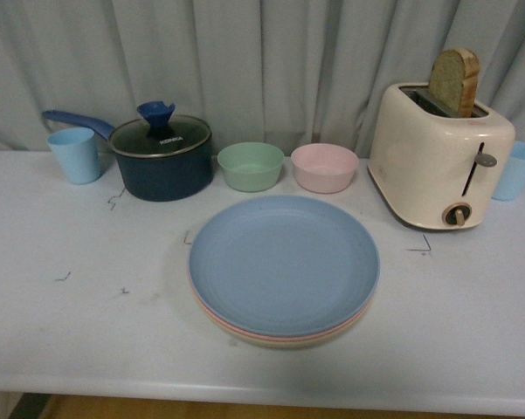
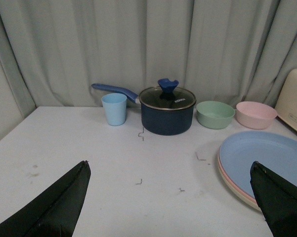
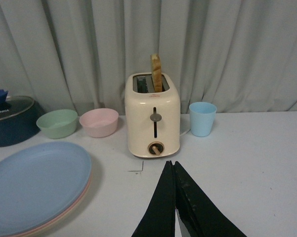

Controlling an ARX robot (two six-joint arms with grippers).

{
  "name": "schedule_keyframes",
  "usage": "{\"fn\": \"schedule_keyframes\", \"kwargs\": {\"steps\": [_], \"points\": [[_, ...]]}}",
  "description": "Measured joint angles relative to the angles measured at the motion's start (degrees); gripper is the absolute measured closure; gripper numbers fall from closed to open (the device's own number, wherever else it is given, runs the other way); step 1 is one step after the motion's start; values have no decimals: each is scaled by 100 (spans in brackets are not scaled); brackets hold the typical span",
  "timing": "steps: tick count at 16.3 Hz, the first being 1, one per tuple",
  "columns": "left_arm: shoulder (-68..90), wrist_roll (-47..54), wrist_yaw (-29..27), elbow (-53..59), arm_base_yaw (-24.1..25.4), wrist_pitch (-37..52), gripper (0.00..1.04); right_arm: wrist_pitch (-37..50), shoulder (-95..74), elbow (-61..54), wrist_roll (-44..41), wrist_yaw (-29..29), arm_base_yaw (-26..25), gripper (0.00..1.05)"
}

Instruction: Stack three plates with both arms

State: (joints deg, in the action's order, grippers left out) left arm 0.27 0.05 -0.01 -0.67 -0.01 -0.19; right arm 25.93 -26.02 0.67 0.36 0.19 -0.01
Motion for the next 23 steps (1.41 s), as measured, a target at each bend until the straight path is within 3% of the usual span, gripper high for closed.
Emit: {"fn": "schedule_keyframes", "kwargs": {"steps": [14,16,19,22,23], "points": [[0,0,0,0,0,0,7,-1628,1639,0,0,0,0,103],[0,0,-4,0,0,-4,7,-2568,2592,0,-2,-17,0,103],[0,0,0,0,0,-2,7,-2608,2588,0,-2,-15,0,103],[0,0,0,0,0,0,7,-2616,2588,0,-2,-15,0,69],[0,0,0,0,0,0,7,-2614,2588,0,-4,-15,0,51]]}}
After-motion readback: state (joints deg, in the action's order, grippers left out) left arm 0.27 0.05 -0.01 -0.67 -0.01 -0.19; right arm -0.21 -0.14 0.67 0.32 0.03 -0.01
